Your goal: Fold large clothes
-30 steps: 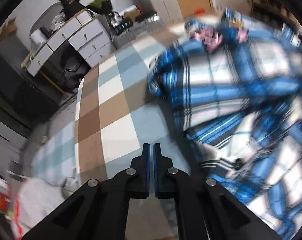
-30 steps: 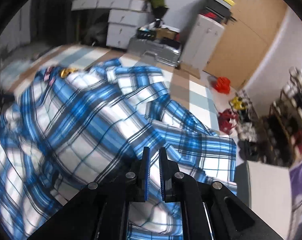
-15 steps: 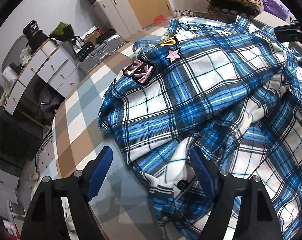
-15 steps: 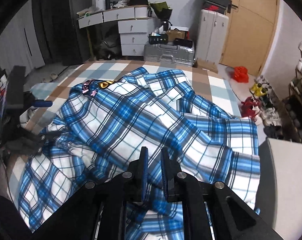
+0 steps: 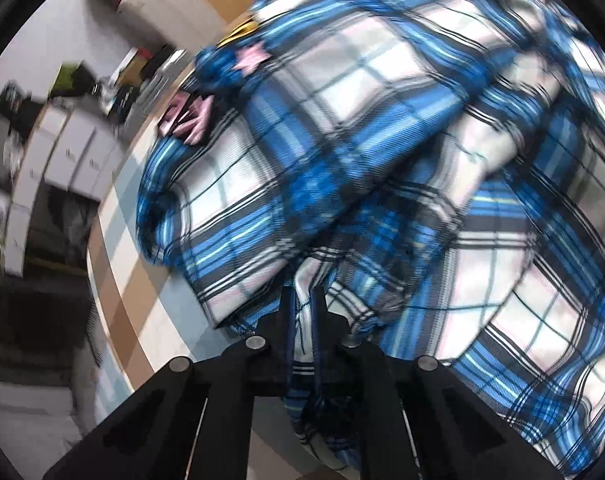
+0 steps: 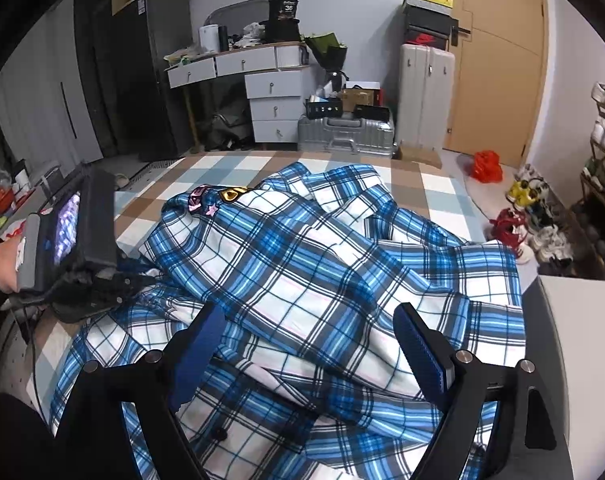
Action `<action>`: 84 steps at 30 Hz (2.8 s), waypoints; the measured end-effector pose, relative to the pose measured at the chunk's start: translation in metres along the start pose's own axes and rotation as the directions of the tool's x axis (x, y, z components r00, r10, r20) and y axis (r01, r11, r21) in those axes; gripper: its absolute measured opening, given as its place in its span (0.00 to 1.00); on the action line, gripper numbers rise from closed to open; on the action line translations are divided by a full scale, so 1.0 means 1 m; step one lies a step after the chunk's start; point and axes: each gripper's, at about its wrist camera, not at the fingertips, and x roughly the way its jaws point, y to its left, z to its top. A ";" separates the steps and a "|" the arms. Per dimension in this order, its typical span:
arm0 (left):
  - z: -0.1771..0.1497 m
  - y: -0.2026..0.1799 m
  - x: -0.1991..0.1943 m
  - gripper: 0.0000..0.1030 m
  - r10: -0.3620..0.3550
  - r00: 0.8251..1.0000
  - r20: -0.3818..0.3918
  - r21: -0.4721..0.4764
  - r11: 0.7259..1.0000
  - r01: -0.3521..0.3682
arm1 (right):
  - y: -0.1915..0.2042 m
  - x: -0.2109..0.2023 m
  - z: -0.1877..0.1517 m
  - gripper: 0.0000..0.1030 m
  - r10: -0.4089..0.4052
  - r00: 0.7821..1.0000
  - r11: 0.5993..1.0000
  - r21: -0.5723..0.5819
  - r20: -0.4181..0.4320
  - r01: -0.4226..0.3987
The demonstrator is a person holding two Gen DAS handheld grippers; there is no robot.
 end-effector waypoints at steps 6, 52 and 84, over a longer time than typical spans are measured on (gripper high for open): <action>-0.004 0.009 -0.002 0.08 -0.023 1.000 -0.009 -0.002 1.000 0.023 | -0.003 0.004 -0.004 0.84 -0.007 1.000 1.000 0.010 -0.017 0.007; -0.066 0.041 -0.051 0.01 -0.285 0.951 0.118 -0.305 0.901 0.308 | 0.025 0.007 -0.002 0.90 0.160 0.984 0.987 0.032 -0.076 -0.158; -0.019 0.057 0.002 0.79 -0.274 0.946 0.170 -0.658 0.683 0.316 | -0.106 0.065 -0.037 0.90 -0.191 0.922 0.938 0.216 -0.336 0.273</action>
